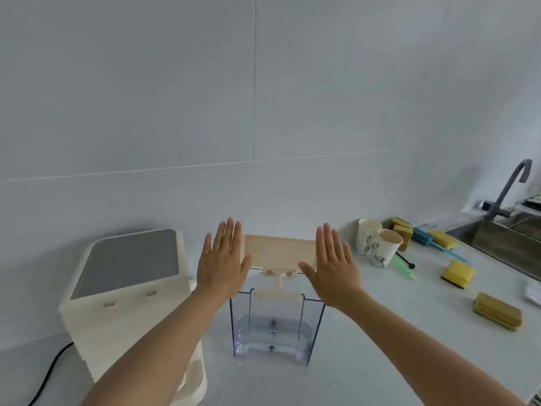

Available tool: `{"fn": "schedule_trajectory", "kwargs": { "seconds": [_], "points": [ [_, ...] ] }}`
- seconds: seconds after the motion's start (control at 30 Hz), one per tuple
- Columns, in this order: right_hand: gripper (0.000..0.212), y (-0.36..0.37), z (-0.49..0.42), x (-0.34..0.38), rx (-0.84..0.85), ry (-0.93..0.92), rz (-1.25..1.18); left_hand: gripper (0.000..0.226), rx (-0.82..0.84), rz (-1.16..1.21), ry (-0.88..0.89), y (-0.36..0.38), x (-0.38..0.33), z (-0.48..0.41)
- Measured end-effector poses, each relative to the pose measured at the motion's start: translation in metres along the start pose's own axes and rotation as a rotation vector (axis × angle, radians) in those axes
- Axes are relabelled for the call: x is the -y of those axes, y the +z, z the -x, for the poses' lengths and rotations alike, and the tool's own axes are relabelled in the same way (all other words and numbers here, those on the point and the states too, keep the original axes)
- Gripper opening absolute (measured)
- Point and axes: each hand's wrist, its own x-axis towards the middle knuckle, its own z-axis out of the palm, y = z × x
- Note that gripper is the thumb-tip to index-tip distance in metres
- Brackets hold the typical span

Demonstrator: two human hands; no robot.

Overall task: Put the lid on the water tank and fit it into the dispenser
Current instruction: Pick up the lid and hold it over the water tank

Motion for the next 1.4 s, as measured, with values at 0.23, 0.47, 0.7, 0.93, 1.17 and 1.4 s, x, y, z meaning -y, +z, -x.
{"fn": "schedule_trajectory", "kwargs": {
  "seconds": [0.23,0.47,0.7,0.93,1.17,1.4],
  "points": [
    [0.101,0.027,0.013,-0.002,0.066,0.033,-0.054,0.088,0.030,-0.010,-0.001,0.023,0.007,0.009],
    [0.078,0.018,0.002,0.000,0.148,0.165,-0.151,0.062,0.210,0.264,-0.218,0.018,-0.004,-0.006],
    [0.050,0.006,-0.032,-0.012,0.084,0.334,-0.293,0.053,0.290,0.412,-0.395,0.016,-0.004,-0.034],
    [0.038,0.010,-0.051,-0.025,0.116,0.391,-0.632,0.052,0.354,0.352,-0.378,0.025,-0.001,-0.059],
    [0.036,0.015,-0.059,-0.028,0.146,0.382,-0.823,0.056,0.332,0.477,-0.417,0.028,0.005,-0.071],
    [0.040,0.008,-0.057,-0.030,0.100,0.385,-0.919,0.046,0.239,0.555,-0.350,0.025,0.009,-0.074]
  ]
}}
